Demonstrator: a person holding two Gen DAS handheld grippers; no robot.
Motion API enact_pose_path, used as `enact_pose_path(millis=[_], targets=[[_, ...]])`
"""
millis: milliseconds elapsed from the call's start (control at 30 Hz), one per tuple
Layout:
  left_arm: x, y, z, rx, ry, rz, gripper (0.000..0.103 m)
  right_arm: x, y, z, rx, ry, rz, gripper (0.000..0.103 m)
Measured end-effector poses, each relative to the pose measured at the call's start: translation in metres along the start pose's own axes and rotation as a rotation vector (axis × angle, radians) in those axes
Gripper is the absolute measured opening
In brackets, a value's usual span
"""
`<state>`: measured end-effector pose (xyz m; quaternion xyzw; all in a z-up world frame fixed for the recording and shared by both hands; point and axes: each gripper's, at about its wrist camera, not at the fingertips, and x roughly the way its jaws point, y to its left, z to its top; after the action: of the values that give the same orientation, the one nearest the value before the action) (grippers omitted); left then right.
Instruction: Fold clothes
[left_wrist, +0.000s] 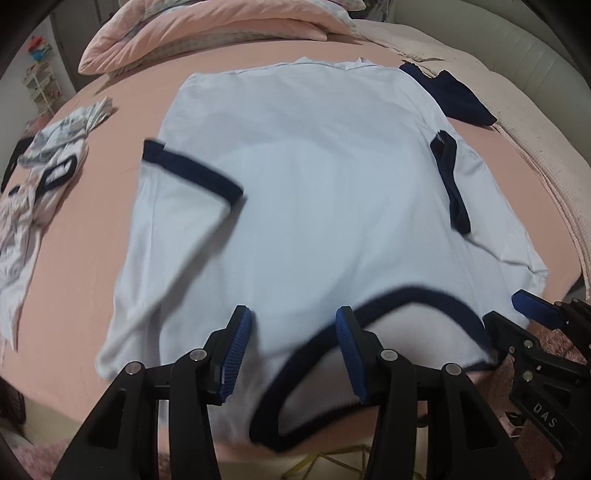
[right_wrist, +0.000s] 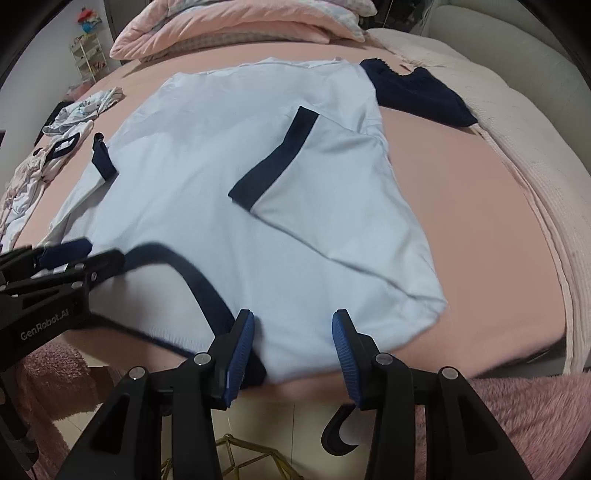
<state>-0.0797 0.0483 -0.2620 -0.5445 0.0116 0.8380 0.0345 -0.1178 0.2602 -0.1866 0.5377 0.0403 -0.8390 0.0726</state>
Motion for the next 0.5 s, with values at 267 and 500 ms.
enact_pose_path(millis=[267, 500], targets=[[-0.016, 0.013, -0.027, -0.03, -0.013, -0.057, 0.046, -0.014, -0.007, -0.018, 0.013, -0.038, 0.057, 0.047], [-0.04, 0.044, -0.013, -0.135, -0.159, -0.037, 0.045, -0.018, -0.016, -0.016, 0.038, -0.084, 0.077, 0.046]])
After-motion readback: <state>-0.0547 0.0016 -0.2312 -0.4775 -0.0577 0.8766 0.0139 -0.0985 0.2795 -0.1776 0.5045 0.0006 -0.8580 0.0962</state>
